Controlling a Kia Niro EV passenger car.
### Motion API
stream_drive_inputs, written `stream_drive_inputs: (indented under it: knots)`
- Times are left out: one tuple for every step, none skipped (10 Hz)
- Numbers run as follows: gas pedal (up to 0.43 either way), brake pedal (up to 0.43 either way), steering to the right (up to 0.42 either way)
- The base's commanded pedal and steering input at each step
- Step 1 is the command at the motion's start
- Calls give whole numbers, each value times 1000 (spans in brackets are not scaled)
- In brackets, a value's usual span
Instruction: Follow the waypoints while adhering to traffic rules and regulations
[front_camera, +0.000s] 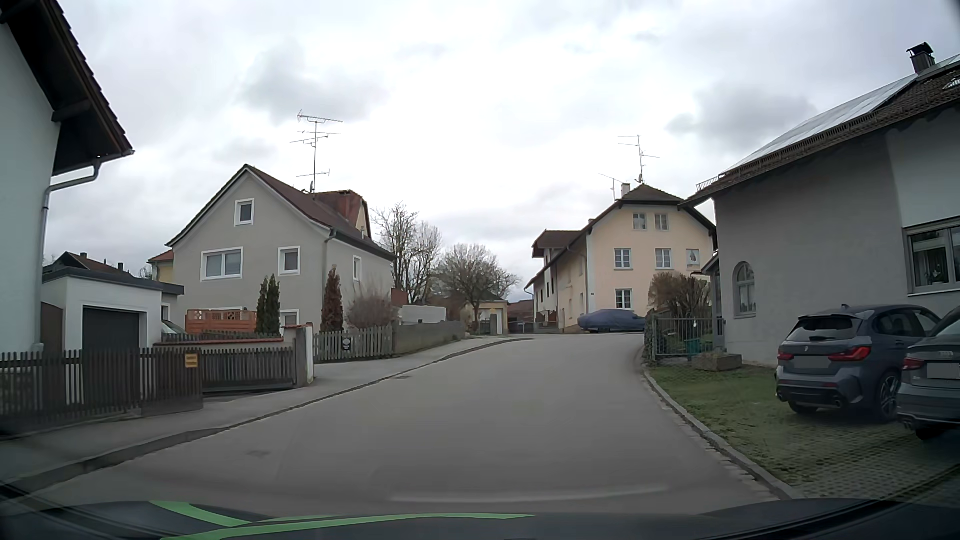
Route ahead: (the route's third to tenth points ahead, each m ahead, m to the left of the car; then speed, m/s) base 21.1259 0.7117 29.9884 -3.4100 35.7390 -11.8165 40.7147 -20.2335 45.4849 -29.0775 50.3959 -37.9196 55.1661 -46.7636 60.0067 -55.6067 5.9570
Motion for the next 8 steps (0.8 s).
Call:
stream_drive_inputs:
  knots:
    - [110, 0, 51]
    - [110, 0, 50]
    - [110, 0, 50]
    - [110, 0, 50]
    - [110, 0, 50]
    - [118, 0, 50]
    - [118, 0, 50]
    - [118, 0, 50]
